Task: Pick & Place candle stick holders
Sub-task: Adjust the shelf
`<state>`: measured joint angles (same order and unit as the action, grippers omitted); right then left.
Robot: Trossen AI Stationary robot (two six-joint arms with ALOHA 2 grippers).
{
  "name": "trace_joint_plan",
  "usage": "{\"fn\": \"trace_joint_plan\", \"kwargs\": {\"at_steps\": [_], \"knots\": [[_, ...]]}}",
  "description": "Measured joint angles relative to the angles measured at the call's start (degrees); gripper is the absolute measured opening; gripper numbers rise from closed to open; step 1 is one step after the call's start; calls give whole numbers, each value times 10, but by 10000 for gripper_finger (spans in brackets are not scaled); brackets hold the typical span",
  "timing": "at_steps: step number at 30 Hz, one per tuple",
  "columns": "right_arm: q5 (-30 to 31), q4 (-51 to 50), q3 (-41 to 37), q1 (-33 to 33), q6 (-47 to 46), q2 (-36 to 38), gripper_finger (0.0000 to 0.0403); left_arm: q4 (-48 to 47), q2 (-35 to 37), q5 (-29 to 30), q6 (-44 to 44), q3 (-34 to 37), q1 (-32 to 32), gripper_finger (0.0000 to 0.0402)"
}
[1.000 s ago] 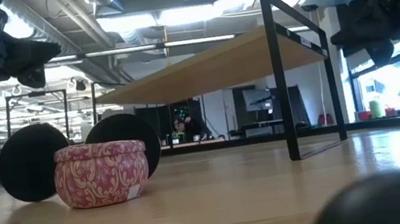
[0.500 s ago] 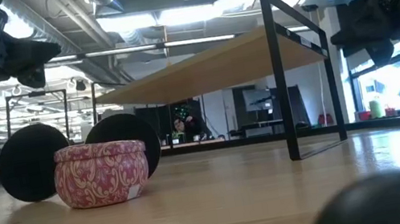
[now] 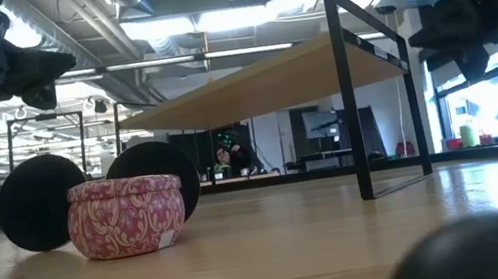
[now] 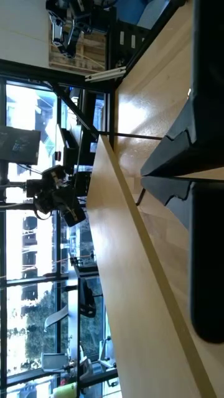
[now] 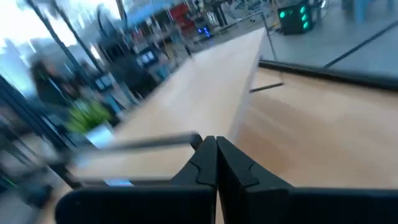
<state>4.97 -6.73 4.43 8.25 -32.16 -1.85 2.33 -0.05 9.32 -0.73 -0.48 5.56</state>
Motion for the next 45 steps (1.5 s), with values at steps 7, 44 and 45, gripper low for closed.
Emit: {"fn": "trace_joint_plan", "kwargs": {"at_steps": [7, 44, 45], "knots": [[39, 86, 0, 0, -198, 0, 0, 0, 0, 0, 0, 0, 0, 6], [4, 543, 175, -58, -146, -173, 0, 1, 0, 0, -2, 0, 0, 6], [-3, 543, 198, -63, -133, -206, 0, 6, 0, 0, -13, 0, 0, 6]]}}
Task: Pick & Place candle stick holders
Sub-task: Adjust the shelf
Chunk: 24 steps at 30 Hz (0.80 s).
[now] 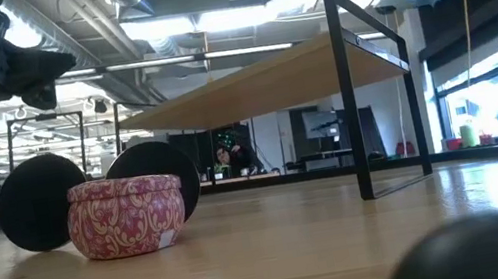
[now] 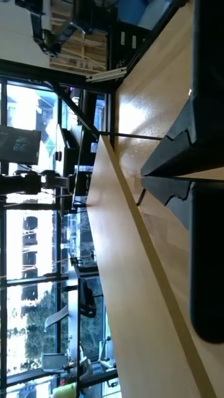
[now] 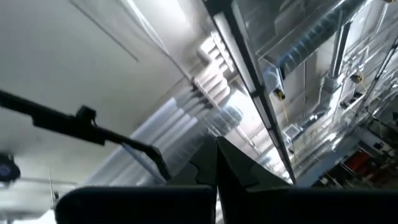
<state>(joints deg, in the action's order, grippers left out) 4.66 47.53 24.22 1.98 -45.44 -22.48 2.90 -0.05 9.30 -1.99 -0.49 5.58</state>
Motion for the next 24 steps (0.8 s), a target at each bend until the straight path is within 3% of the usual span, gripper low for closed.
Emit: {"fn": "trace_joint_plan", "kwargs": {"at_steps": [4, 8, 14, 19, 24], "knots": [[-4, -2, 92, -26, 41, -147, 0, 37, 0, 8, -103, 0, 0, 6], [-35, -19, 190, -46, 72, -285, 0, 124, 0, 52, -213, 0, -1, 6], [-94, -132, 344, -63, 80, -420, 0, 245, 0, 116, -424, 0, -1, 6], [-93, -277, 459, -87, 119, -478, 0, 302, 0, 108, -455, -7, -1, 6], [-43, -422, 542, -121, 152, -507, 0, 304, -7, 90, -458, -39, -1, 6]]}}
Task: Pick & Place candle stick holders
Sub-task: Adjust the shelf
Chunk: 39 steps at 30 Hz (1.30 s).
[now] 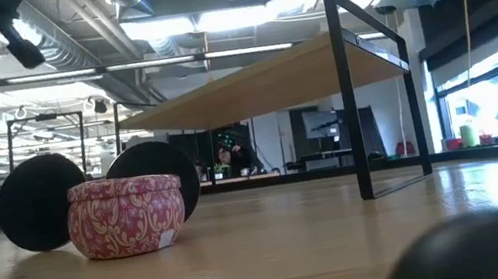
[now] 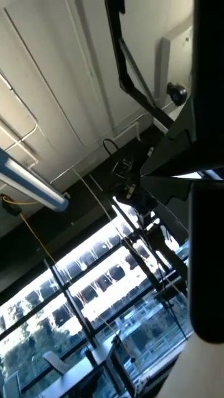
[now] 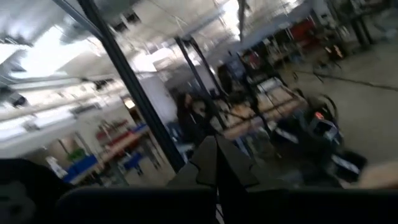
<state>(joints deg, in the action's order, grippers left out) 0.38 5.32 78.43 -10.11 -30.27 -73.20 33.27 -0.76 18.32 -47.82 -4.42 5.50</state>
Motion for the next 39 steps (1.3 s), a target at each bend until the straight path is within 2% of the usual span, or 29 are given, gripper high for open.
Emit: {"fn": "trace_joint_plan", "kwargs": {"at_steps": [4, 11, 19, 22, 26, 29, 31, 35, 39], "knots": [[31, -51, 28, -24, 3, -7, 0, 0, -29, -27, 9, -26, 0, 6], [30, -98, 28, -70, 11, -11, 0, -28, -143, -74, 12, -92, 0, 6], [30, -121, 28, -142, -83, -61, 0, -80, -280, -133, 63, -221, 0, 6], [30, -132, 28, -169, -142, -87, 0, -147, -313, -156, 96, -289, 0, 6], [31, -175, 28, -204, -219, -108, 0, -314, -351, -176, 162, -386, 0, 6], [46, -222, 28, -224, -283, -121, 0, -447, -377, -158, 213, -444, 0, 6], [61, -243, 28, -232, -311, -130, 0, -502, -389, -136, 226, -467, 0, 6], [87, -276, 28, -235, -331, -160, 0, -517, -401, -114, 231, -477, 0, 6], [68, -308, 28, -216, -348, -209, 0, -516, -410, -107, 231, -476, 0, 6]]}}
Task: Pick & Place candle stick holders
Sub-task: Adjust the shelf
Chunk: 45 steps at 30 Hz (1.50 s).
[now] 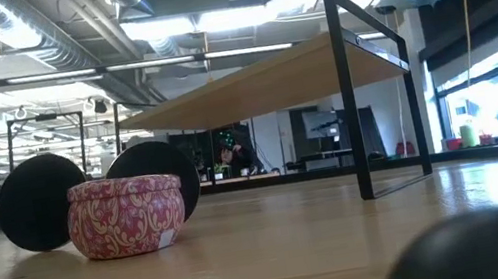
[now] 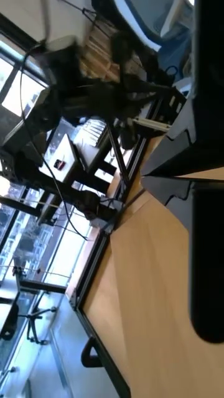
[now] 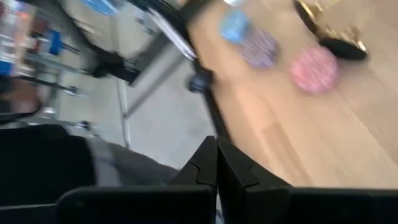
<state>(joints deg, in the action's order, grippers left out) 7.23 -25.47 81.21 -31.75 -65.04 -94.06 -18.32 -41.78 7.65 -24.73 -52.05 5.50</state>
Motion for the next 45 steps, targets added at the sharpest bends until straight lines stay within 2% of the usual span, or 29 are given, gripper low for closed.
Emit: {"fn": "trace_joint_plan", "kwargs": {"at_steps": [3, 7, 13, 19, 24, 26, 33, 42, 45], "knots": [[-5, -40, 0, 22, -34, -37, 0, -1, -7, -2, 0, 0, 0, 6], [37, -80, -1, 36, -84, -70, 0, -4, -12, -9, 0, 0, 0, 6], [135, -134, -1, 36, -127, -76, 0, -19, -12, -9, -8, 0, 0, 6], [160, -240, 0, 36, -171, -71, 0, -35, -12, -9, -9, 0, 0, 6], [172, -291, 0, 46, -173, -71, 0, -42, -12, -7, -6, 0, 0, 6], [193, -303, 0, 54, -169, -71, 0, -42, -12, -3, -2, 0, 0, 6], [237, -310, 0, 99, -140, -71, 0, -49, -12, 4, 0, 0, 0, 6], [243, -311, 0, 153, -120, -71, 0, -70, -12, 4, 0, 0, 0, 6], [199, -284, 5, 158, -95, -67, 0, -76, -12, 4, 0, 0, 0, 6]]}}
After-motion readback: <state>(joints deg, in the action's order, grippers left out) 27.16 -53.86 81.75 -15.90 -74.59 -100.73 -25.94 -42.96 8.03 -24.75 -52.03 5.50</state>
